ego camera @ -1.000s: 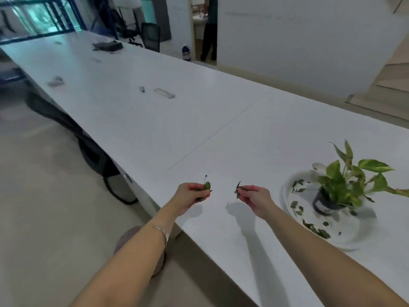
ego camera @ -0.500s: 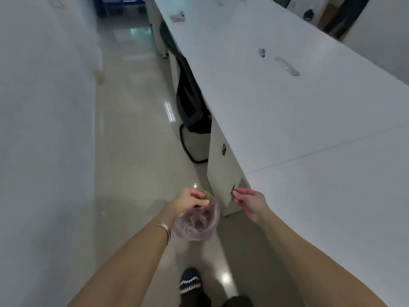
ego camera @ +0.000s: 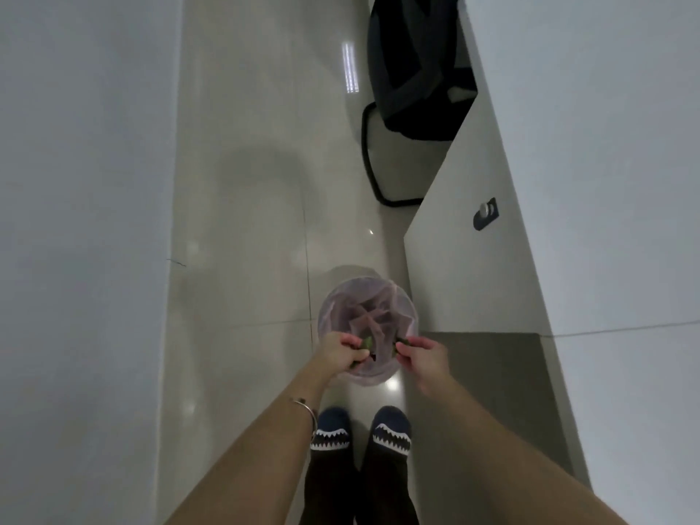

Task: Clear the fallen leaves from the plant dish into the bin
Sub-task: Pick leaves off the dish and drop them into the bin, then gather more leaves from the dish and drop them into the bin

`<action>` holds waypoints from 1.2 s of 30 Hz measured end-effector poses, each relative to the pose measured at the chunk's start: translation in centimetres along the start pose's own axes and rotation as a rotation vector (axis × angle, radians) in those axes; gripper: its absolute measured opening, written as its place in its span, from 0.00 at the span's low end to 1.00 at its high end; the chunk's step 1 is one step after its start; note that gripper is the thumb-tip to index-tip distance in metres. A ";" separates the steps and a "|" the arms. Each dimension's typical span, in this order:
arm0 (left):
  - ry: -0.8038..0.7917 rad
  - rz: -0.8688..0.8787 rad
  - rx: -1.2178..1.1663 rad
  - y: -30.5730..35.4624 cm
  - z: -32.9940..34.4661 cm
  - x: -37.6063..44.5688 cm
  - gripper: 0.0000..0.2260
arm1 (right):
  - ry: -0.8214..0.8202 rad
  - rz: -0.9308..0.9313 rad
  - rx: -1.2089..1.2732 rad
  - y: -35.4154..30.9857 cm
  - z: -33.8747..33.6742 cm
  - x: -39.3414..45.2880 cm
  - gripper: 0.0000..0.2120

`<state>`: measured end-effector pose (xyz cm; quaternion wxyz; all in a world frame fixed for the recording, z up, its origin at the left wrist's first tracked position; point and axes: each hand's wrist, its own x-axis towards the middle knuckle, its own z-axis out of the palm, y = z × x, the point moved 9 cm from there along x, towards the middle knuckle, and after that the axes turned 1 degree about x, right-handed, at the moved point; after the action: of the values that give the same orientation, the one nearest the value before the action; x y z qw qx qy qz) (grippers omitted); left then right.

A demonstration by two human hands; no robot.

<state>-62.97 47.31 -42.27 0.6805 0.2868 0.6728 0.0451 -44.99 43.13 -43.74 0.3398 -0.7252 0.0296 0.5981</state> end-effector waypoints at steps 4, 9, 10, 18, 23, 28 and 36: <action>0.035 -0.017 -0.068 -0.4 0.3 4.4 0.17 | -0.033 0.037 -0.026 1.2 1.6 4.5 0.13; 0.052 -0.094 -0.128 -3.6 2.0 10.2 0.24 | 0.029 0.051 -0.160 3.7 0.1 11.6 0.23; 0.057 -0.096 -0.152 -3.5 2.0 10.0 0.24 | 0.029 0.038 -0.162 3.5 -0.2 12.0 0.23; 0.132 -0.067 -0.112 -0.3 -0.8 5.4 0.16 | 0.038 -0.006 -0.132 1.2 0.8 7.1 0.16; 0.118 0.103 -0.042 7.7 -1.6 -2.0 0.14 | 0.029 -0.151 0.020 -6.5 0.7 -2.4 0.16; 0.073 0.251 0.047 15.5 -1.2 -8.2 0.13 | -0.054 -0.303 0.161 -14.0 -1.0 -10.8 0.14; -0.246 0.490 0.298 22.6 17.6 -22.9 0.14 | 0.221 -0.471 0.463 -13.9 -24.2 -26.1 0.12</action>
<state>-41.16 50.06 -12.98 0.6761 0.5405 0.4953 0.0736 -25.66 31.48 -12.90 0.6185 -0.6763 0.0330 0.3988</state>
